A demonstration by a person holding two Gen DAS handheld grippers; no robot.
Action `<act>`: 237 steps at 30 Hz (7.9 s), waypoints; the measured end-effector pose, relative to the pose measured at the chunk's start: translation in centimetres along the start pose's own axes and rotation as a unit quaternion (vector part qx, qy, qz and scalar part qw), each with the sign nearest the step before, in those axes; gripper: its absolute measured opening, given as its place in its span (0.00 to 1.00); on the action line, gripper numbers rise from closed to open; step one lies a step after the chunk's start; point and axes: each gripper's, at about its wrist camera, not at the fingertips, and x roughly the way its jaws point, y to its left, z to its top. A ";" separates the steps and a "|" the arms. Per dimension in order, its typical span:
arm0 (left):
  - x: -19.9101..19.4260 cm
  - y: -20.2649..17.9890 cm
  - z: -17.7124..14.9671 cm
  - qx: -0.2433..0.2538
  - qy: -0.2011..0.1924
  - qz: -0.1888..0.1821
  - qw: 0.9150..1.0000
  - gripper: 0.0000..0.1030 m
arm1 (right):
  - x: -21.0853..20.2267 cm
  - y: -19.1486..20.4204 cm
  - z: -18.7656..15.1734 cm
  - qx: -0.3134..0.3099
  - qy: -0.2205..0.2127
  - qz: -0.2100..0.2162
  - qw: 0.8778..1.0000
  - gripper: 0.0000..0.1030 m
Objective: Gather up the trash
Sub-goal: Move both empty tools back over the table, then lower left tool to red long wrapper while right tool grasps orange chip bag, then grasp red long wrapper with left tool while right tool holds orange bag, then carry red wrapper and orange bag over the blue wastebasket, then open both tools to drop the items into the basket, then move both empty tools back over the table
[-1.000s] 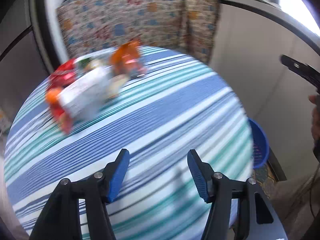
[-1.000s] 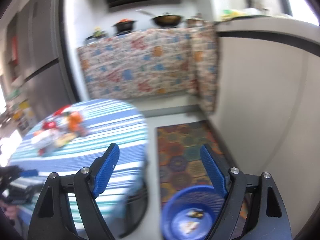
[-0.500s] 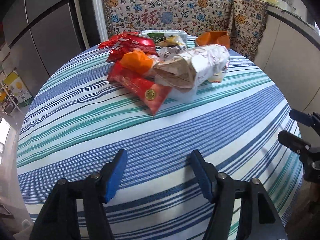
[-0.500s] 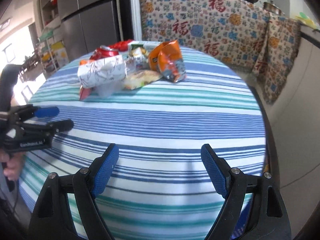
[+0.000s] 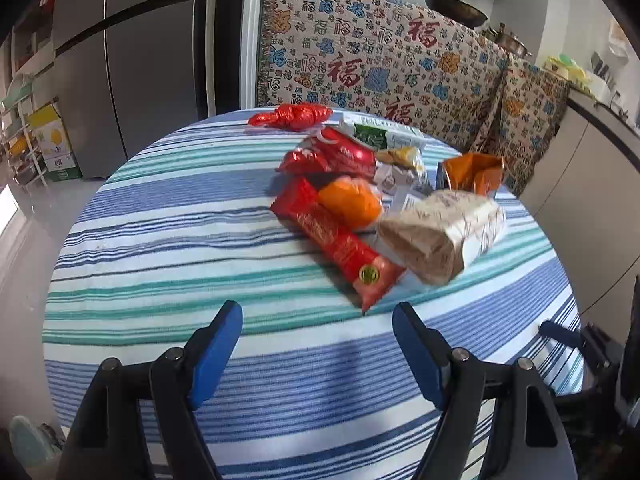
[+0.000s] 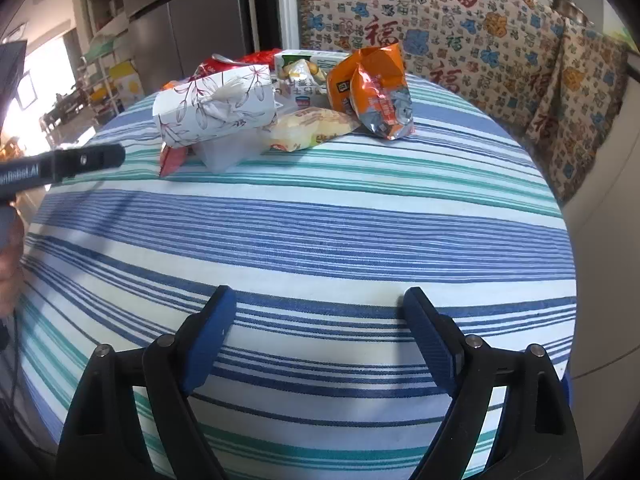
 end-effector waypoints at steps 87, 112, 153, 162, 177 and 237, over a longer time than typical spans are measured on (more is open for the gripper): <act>-1.5 1.3 -3.7 0.082 0.058 -0.077 0.992 0.69 | -1.1 -6.6 3.3 0.043 -0.027 -0.008 0.999 0.63; -0.1 0.4 -2.5 0.065 0.053 -0.071 0.994 0.69 | -3.8 -1.6 2.4 -0.095 -0.077 -0.039 0.992 0.85; -5.9 -7.8 -4.3 0.062 0.037 -0.116 0.991 0.07 | -8.9 -8.3 1.8 0.118 -0.138 0.081 0.980 0.23; -4.1 -15.1 -2.6 0.092 0.057 -0.165 0.980 0.07 | -12.1 -11.4 0.7 0.154 -0.163 0.072 0.972 0.24; 1.5 -36.3 -4.7 0.219 0.120 -0.251 0.935 0.07 | -16.8 -26.9 -9.1 0.308 -0.105 -0.035 0.945 0.24; 5.1 -6.5 -1.7 0.116 0.059 0.010 0.991 0.91 | -1.4 -8.5 1.6 0.090 0.002 -0.035 0.995 0.93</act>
